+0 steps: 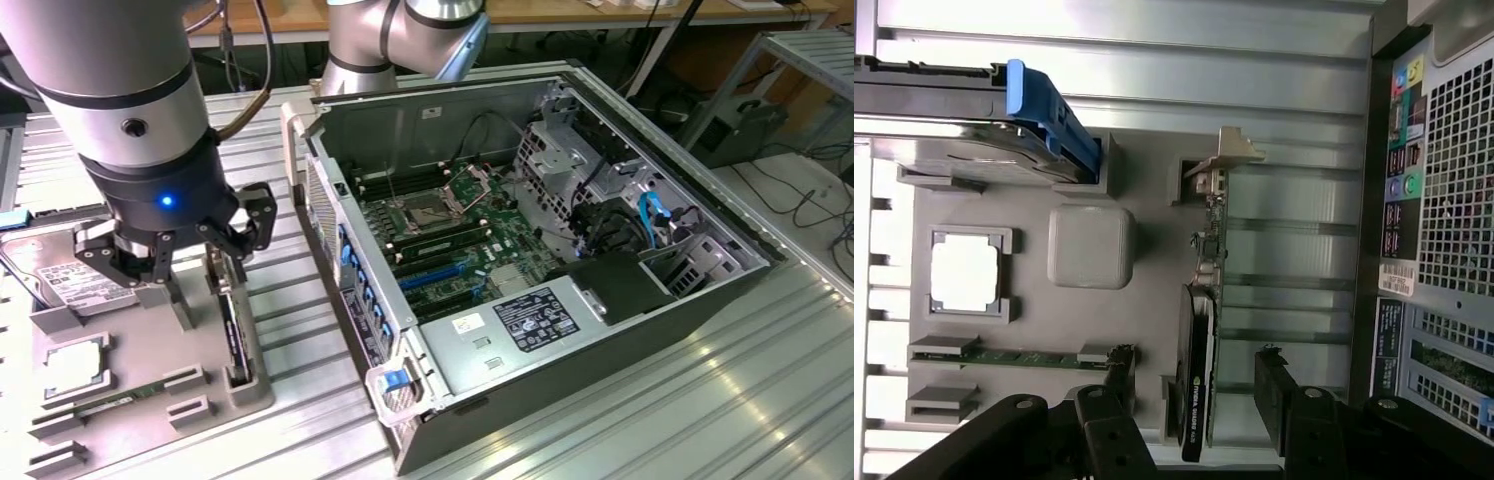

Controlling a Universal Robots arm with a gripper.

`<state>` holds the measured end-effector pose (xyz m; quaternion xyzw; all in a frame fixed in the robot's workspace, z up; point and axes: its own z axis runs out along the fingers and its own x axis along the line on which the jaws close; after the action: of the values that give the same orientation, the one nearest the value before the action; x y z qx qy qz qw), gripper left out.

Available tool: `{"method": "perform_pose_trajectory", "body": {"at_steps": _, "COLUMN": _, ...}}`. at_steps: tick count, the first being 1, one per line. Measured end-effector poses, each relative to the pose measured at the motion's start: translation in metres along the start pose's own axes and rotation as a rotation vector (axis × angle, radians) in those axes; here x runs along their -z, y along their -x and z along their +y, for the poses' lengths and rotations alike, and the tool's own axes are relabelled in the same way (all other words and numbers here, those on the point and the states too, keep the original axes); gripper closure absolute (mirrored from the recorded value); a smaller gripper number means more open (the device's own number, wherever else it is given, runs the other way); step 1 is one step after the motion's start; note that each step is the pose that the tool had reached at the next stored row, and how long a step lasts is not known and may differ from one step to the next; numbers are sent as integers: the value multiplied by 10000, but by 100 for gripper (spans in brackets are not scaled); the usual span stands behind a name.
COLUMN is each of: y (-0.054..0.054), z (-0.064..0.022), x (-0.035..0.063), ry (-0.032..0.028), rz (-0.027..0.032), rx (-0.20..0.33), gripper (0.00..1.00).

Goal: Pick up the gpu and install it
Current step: 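Pick up the gpu and move the gpu toward the slot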

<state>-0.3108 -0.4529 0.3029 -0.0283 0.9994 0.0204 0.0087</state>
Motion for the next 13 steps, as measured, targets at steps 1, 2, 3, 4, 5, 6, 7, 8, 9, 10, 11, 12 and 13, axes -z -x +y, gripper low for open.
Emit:
{"method": "perform_pose_trajectory", "body": {"at_steps": 1, "y": 0, "z": -4, "x": -5, "ry": 0, "rz": 0, "rx": 1, "gripper": 40}}
{"method": "perform_pose_trajectory", "body": {"at_steps": 2, "y": 0, "z": -13, "x": -9, "ry": -1, "rz": 1, "rx": 1, "gripper": 40}}
{"method": "perform_pose_trajectory", "body": {"at_steps": 3, "y": -2, "z": -23, "x": -13, "ry": 0, "rz": 0, "rx": 0, "gripper": 40}}
{"method": "perform_pose_trajectory", "body": {"at_steps": 4, "y": -2, "z": -36, "x": -19, "ry": 0, "rz": 0, "rx": 1, "gripper": 40}}
{"method": "perform_pose_trajectory", "body": {"at_steps": 5, "y": -2, "z": -42, "x": -22, "ry": 0, "rz": 1, "rx": 1, "gripper": 40}}
{"method": "perform_pose_trajectory", "body": {"at_steps": 6, "y": -3, "z": -46, "x": -31, "ry": 1, "rz": -1, "rx": 0, "gripper": 40}}
{"method": "perform_pose_trajectory", "body": {"at_steps": 7, "y": -4, "z": -48, "x": -36, "ry": 0, "rz": 0, "rx": -1, "gripper": 40}}
{"method": "perform_pose_trajectory", "body": {"at_steps": 8, "y": -4, "z": -51, "x": -44, "ry": 0, "rz": 3, "rx": -1, "gripper": 40}}
{"method": "perform_pose_trajectory", "body": {"at_steps": 9, "y": -4, "z": -53, "x": -51, "ry": 1, "rz": 4, "rx": 0, "gripper": 40}}
{"method": "perform_pose_trajectory", "body": {"at_steps": 10, "y": -4, "z": -53, "x": -58, "ry": 1, "rz": 5, "rx": -1, "gripper": 40}}
{"method": "perform_pose_trajectory", "body": {"at_steps": 11, "y": -4, "z": -54, "x": -65, "ry": 0, "rz": 7, "rx": -4, "gripper": 40}}
{"method": "perform_pose_trajectory", "body": {"at_steps": 12, "y": -4, "z": -54, "x": -73, "ry": 0, "rz": 8, "rx": -18, "gripper": 40}}
{"method": "perform_pose_trajectory", "body": {"at_steps": 13, "y": -4, "z": -54, "x": -82, "ry": 0, "rz": 9, "rx": -35, "gripper": 40}}
